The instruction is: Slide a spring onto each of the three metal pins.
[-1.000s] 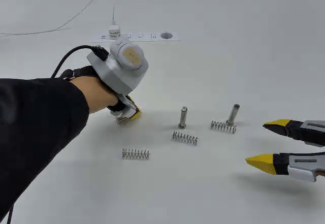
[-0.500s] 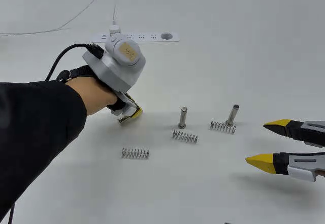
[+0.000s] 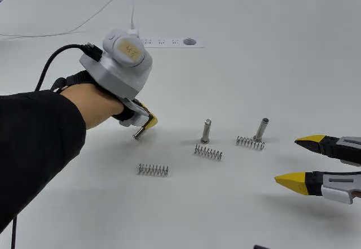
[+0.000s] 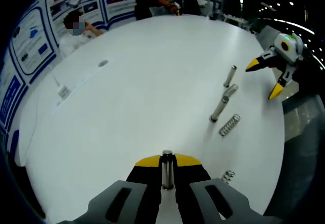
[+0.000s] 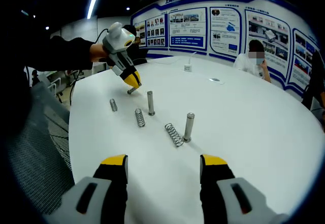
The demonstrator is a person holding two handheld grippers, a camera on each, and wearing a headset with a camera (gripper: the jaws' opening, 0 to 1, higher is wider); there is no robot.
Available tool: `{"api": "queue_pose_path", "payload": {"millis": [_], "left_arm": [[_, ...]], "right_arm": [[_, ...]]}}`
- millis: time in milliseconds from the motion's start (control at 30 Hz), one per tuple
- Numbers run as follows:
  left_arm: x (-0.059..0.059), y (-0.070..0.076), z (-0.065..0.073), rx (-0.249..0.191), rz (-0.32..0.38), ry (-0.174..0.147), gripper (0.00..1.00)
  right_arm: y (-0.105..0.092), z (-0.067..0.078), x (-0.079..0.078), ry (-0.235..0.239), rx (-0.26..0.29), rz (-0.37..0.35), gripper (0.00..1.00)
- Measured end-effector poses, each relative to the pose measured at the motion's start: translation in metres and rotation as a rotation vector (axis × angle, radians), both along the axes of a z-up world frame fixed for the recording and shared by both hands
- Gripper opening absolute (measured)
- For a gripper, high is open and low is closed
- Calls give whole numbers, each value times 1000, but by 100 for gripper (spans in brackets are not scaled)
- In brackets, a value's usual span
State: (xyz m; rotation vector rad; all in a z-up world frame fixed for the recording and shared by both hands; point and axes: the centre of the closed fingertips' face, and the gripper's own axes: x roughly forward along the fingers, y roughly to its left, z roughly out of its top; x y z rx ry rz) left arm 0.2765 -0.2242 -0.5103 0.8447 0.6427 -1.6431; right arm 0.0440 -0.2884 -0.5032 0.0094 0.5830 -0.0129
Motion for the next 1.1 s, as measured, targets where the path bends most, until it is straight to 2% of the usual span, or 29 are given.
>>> {"api": "queue_pose_path", "payload": {"millis": [533,1100], "left_arm": [[-1,13,12,-54,34,33,8],[0,25,17,-77,73,71,8]], "right_arm": [[1,1,1,2,-2,7,59],[4,2,2,3,-4,13,59]]}}
